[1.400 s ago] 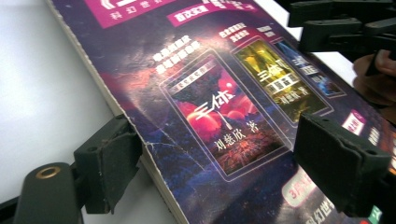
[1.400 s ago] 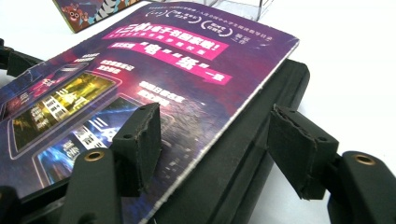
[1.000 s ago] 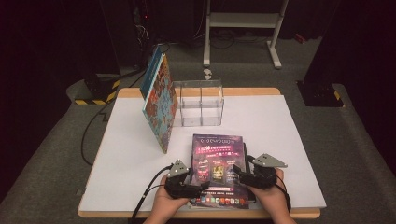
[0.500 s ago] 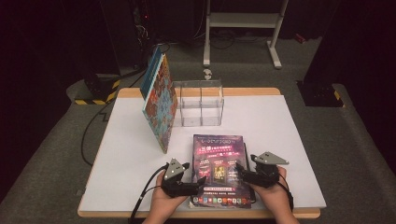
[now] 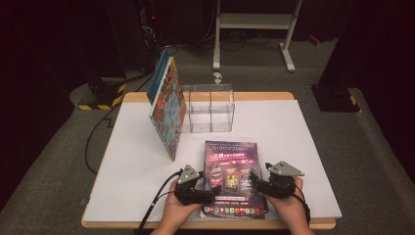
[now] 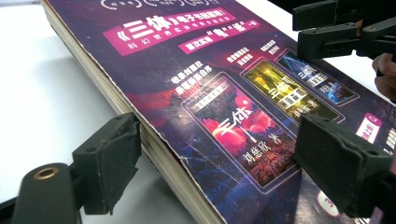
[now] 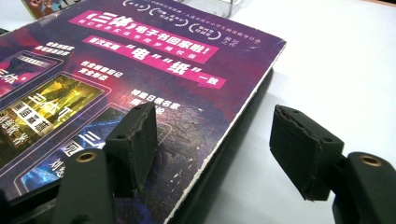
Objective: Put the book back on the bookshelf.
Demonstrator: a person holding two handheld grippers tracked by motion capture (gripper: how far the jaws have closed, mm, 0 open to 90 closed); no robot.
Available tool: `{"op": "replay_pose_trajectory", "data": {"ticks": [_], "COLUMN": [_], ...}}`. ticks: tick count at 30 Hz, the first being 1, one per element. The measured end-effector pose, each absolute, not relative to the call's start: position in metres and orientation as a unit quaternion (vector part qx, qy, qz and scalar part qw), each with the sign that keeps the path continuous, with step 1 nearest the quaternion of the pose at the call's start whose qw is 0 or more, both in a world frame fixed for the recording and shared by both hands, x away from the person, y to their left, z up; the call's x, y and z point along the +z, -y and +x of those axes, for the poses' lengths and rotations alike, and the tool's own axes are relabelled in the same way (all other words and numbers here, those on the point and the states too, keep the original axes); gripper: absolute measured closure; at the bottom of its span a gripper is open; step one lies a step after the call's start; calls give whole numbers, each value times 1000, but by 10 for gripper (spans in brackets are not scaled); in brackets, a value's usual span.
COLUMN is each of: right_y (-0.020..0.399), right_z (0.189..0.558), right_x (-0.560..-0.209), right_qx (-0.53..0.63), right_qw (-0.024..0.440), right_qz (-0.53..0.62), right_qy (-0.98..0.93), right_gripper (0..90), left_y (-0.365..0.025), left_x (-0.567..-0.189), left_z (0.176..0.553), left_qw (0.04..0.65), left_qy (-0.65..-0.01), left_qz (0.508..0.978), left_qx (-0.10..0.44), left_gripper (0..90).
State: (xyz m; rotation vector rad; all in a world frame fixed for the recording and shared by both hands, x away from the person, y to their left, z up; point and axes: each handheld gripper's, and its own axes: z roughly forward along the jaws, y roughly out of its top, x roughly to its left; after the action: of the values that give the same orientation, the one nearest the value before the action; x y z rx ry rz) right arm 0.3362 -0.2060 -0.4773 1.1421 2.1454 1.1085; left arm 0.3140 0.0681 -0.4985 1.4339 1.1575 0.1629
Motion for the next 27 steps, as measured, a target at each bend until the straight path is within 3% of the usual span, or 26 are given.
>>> {"op": "replay_pose_trajectory", "data": {"ticks": [8, 13, 27], "right_y": [219, 224, 218], "right_z": [334, 337, 346], "right_x": [-475, -477, -488], "right_qx": [398, 427, 446], "right_qw": [237, 196, 126], "right_qz": [430, 433, 450], "right_qy": [-775, -769, -763], "right_gripper": [339, 309, 140], "left_y": [-56, -61, -50], "left_x": [-493, -498, -506], "left_z": [310, 319, 339], "left_qw": [601, 602, 596], "left_qy": [-477, -500, -525], "left_qz": [636, 617, 607], "left_qx": [79, 85, 20], "left_gripper": [163, 164, 42]}}
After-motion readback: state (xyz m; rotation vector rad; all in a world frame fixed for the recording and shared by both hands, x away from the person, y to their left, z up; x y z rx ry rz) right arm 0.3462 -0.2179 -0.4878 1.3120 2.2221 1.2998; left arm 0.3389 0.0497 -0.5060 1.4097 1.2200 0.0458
